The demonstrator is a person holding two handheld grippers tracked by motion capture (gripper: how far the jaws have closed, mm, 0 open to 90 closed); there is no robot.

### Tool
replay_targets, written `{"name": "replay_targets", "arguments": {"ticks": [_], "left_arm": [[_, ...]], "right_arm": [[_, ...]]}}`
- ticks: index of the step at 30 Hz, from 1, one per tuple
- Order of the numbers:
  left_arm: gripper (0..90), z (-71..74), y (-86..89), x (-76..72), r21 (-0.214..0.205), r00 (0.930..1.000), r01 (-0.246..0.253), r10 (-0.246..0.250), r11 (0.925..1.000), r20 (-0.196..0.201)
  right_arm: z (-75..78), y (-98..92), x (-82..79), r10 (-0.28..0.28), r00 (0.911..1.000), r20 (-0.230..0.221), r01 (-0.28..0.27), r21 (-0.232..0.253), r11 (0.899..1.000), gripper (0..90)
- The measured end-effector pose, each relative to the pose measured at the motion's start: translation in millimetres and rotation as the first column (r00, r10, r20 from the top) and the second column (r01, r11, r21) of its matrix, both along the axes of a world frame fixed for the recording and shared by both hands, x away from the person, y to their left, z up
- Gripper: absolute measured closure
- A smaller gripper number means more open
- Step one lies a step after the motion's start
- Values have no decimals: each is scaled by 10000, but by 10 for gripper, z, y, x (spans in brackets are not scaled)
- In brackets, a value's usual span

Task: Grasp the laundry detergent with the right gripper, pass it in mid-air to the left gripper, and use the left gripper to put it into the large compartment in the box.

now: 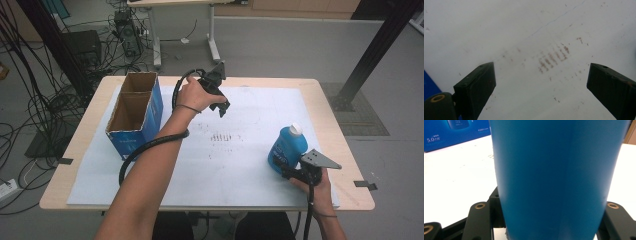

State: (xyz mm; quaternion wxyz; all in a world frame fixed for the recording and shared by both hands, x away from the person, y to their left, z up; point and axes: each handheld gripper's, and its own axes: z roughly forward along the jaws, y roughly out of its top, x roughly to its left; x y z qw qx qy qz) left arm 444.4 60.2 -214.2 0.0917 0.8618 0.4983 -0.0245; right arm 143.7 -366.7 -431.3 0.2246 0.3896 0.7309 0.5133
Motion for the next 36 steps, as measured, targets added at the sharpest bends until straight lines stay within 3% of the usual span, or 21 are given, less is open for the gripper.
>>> {"name": "replay_targets", "arguments": {"ticks": [36], "left_arm": [[90, -29, 31, -7, 18, 10000, -62, 62, 10000, 8]], "right_arm": [[-14, 0, -8, -8, 10000, 88, 8, -9, 10000, 403]]}}
